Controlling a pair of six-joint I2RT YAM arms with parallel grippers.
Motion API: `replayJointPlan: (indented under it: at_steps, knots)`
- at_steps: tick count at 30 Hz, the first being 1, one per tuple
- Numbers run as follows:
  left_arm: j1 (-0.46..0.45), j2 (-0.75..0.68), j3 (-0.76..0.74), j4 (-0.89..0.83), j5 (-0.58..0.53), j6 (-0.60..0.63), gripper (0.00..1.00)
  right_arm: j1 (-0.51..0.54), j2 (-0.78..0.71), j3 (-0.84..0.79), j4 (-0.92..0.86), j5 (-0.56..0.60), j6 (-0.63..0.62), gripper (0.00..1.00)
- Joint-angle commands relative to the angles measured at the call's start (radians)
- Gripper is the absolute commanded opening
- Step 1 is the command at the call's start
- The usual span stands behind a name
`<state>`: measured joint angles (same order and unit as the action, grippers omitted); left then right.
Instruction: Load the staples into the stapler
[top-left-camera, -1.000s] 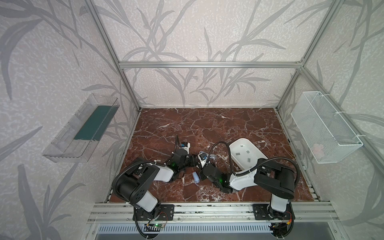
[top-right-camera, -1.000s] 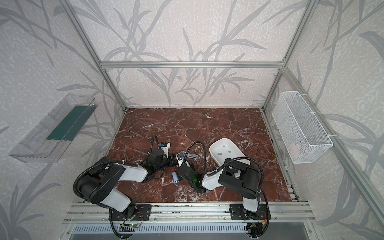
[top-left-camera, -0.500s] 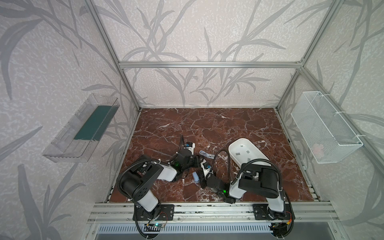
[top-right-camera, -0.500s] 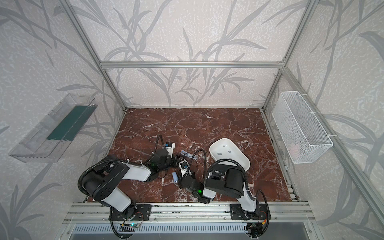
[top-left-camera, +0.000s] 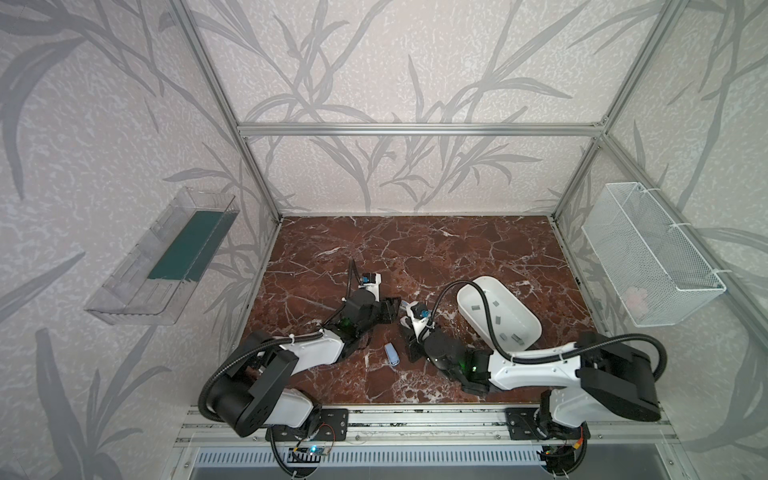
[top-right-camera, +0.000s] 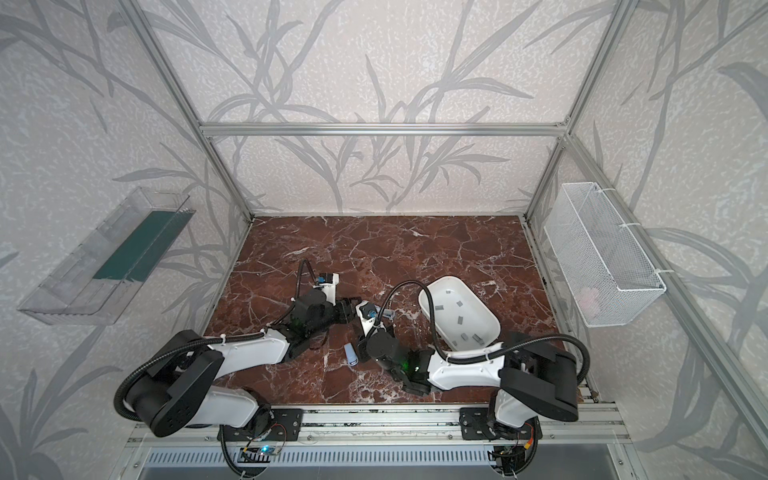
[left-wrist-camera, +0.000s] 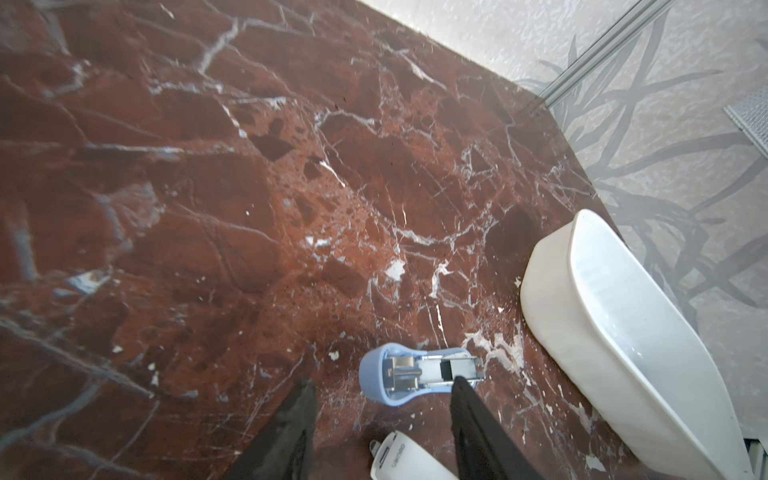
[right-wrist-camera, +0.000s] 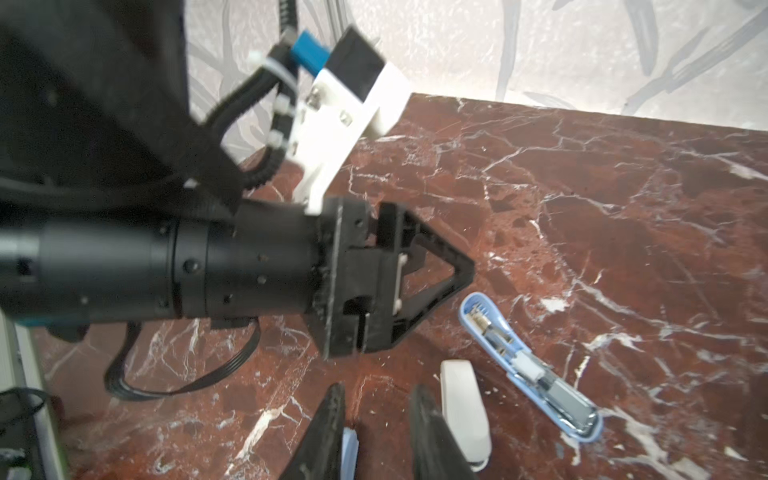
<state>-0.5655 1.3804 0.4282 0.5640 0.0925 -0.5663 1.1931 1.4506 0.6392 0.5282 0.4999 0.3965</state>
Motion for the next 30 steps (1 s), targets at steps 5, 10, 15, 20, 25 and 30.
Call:
replayJointPlan:
  at_steps: [5, 10, 15, 20, 25, 30]
  knots:
    - [0.004, -0.031, 0.029, -0.055, -0.026, 0.031, 0.55, -0.145, 0.025, -0.019, -0.211, -0.088, 0.068, 0.3]
    - [0.012, -0.005, 0.039, -0.032, -0.027, 0.027, 0.55, -0.162, 0.115, 0.024, -0.227, -0.113, 0.087, 0.32]
    - [0.021, 0.081, 0.086, 0.006, 0.009, 0.005, 0.56, -0.261, 0.154, 0.012, -0.18, -0.151, 0.073, 0.36]
    - [0.023, 0.192, 0.136, 0.035, 0.049, -0.03, 0.6, -0.289, 0.201, 0.012, -0.12, -0.166, -0.023, 0.45]
    - [0.023, 0.28, 0.169, 0.088, 0.09, -0.067, 0.61, -0.336, 0.251, 0.01, -0.058, -0.217, 0.032, 0.43]
    - [0.023, 0.334, 0.197, 0.106, 0.116, -0.088, 0.61, -0.34, 0.291, 0.01, -0.03, -0.205, 0.062, 0.4]
